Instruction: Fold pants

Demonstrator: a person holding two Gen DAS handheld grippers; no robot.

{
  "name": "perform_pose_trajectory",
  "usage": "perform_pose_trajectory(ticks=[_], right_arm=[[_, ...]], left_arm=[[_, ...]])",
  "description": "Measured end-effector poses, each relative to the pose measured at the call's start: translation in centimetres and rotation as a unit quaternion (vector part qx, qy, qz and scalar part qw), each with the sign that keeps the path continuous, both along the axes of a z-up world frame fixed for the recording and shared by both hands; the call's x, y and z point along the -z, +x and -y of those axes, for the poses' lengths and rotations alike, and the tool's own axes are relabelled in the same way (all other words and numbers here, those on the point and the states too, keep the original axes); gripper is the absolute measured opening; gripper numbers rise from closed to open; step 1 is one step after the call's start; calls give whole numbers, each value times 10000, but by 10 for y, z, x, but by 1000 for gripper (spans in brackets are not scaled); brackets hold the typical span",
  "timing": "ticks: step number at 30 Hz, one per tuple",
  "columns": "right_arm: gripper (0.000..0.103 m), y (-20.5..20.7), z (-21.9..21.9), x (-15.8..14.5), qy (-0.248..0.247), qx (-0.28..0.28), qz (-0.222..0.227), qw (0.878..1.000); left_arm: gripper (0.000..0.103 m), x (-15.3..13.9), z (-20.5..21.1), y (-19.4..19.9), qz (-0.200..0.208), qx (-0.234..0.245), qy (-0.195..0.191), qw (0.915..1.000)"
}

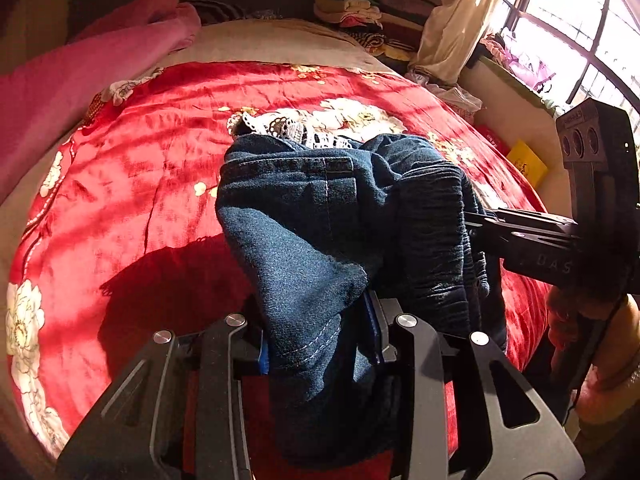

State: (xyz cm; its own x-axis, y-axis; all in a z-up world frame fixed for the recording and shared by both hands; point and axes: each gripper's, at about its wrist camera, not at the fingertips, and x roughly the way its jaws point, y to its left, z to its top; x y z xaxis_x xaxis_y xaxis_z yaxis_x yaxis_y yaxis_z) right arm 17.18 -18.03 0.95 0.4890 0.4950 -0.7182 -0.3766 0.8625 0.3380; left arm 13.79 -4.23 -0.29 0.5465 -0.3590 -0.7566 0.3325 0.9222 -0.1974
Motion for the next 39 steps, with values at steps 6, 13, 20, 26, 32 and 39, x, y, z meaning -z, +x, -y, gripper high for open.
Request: perform_pose_trajectory(ticks=[6,13,20,26,32,39], right_arm=[[15,24,2,-9,-29,70,63,10000],[15,55,-2,-5,-66,144,0,9999],[15,81,-4,2,-111,178,-73,9998],[15,98,-5,18,-152,211,-240,9994],[15,107,-3,40,-192,279,-491,9982],[15,112,-1,55,-233,356,-677,9968]], left_arm=[[26,-11,3,21,121,-5,19,9999],[26,-10,2,50,119,-102,38,9999],[26,-1,-1,76,66,-178,-7,9998],[26,10,-1,88,-27,-197,27,9998],[26,28,-1,97,-230,-191,44,9995],[27,42,-5,101,-376,-206,19,9991]])
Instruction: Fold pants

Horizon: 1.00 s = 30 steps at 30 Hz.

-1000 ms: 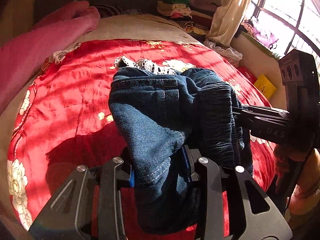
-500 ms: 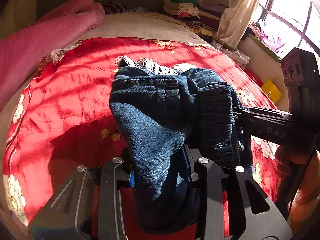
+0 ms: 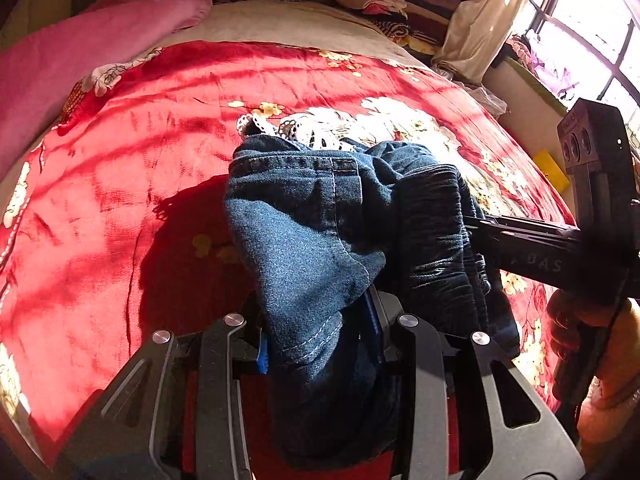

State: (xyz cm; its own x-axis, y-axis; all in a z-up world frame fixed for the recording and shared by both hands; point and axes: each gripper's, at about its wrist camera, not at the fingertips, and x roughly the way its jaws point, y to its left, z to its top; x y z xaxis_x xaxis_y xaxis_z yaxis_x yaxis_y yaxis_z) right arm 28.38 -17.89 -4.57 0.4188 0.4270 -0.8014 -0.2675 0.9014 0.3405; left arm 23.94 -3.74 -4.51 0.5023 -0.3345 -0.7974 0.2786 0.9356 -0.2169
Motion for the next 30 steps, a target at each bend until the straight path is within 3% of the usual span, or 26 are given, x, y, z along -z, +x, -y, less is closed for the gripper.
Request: perform_pose_trajectory(ticks=[8,11,13,22,30], right_arm=[[20,0,2,8,-119,92,-89,9998],[27,-1,3,10,-234,131,-97,9996],[37,-1,4,12,-356,207,-121,9991],[45,-2,1,17,-715,244,-101,9971],[53,-4,7,15,-586,362,-133,9975]], left_arm=[[33,8,-1,1,-50,-12,18,10000],[34,10,-2,1,-64,-12,29,10000],[35,11,-2,1,-68,-15,32,10000],[37,11,-1,2,-72,-18,39,10000],[47,15,-4,2,-88,-28,83,9999]])
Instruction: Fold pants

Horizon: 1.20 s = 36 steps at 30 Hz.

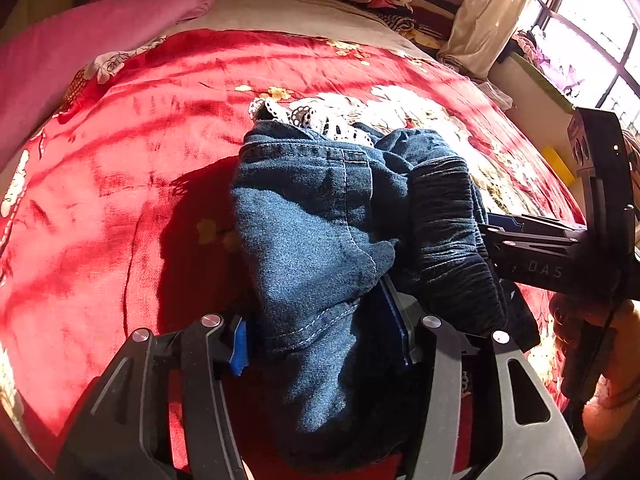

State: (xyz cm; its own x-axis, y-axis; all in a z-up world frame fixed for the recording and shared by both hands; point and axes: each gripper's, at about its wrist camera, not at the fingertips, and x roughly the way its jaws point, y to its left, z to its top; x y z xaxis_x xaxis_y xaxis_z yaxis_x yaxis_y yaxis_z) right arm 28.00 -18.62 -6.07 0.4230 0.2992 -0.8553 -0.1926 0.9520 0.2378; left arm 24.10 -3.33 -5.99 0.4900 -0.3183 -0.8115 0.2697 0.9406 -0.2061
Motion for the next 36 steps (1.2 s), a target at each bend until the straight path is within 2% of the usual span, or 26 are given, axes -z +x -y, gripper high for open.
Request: perform_pose_trajectory(ticks=[3,13,31,36], right_arm=[[58,-3,4,-4,93,38,27,9999],[68,-11,15,-17,324,149,170,9992],[82,-23,19,-39,434,156,378,9982],[86,-27,19,-45,468,168,466,9977]], left_arm=[[52,-1,-1,-1,11,-12,40,10000],[58,-5,-2,-5,12,-47,54,10000],[82,-20,-3,-18,135,-150,188,9996],[92,-28,-4,-20,238,-194,266,9992]])
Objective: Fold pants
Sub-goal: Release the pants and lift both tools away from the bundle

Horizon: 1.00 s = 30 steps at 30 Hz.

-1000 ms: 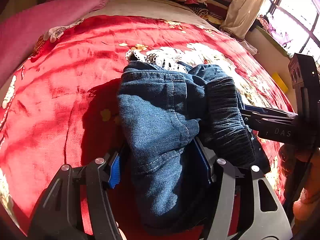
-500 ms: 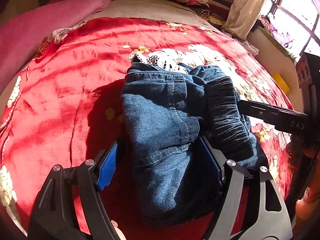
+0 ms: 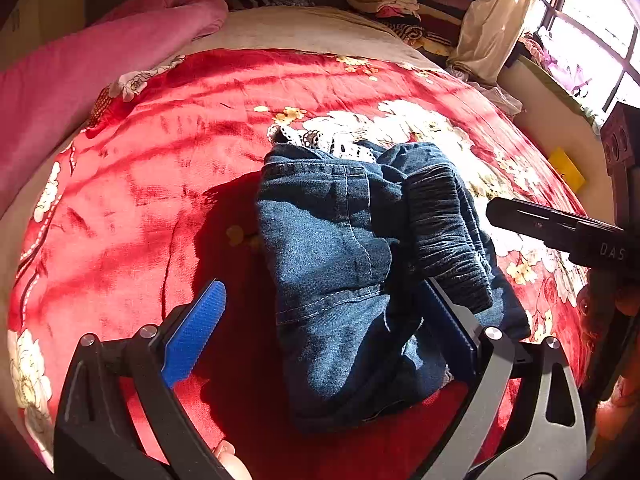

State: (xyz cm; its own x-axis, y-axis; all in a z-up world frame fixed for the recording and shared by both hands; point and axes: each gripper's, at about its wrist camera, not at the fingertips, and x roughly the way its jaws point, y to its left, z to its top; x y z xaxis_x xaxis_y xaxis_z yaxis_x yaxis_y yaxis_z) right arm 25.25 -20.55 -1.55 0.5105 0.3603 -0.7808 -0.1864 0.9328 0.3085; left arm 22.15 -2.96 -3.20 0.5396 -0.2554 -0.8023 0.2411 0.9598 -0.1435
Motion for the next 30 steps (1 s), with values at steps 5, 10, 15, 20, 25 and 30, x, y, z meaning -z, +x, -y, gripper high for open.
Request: perform_pose_trajectory(ticks=[5,10,15,20,25,30], right_arm=[[90,-3,-1,-7,14,-11,82,10000],[92,-8,-1,-15,35,-22,182,9998],[94,-13,-2,-23,8,-45,258,9997],[95,-19,-3,-32,-7,-66,352,9994],[96,-28,-3,-42,-15,-64,467,9989],[97,-41,-4,-53,-29,-74,593,9982]], left_arm=[[93,-5,-1,-1,52,-35,16,10000],[93,-9,-2,-4,92,-68,57,9999],[93,-16,-3,-9,172,-102,60,9998],[93,-24,-4,-14,249,-150,79,9995],[93,-32,-6,-21,337,-195,99,9992],[93,-40,-7,-29,408,-227,142,9988]])
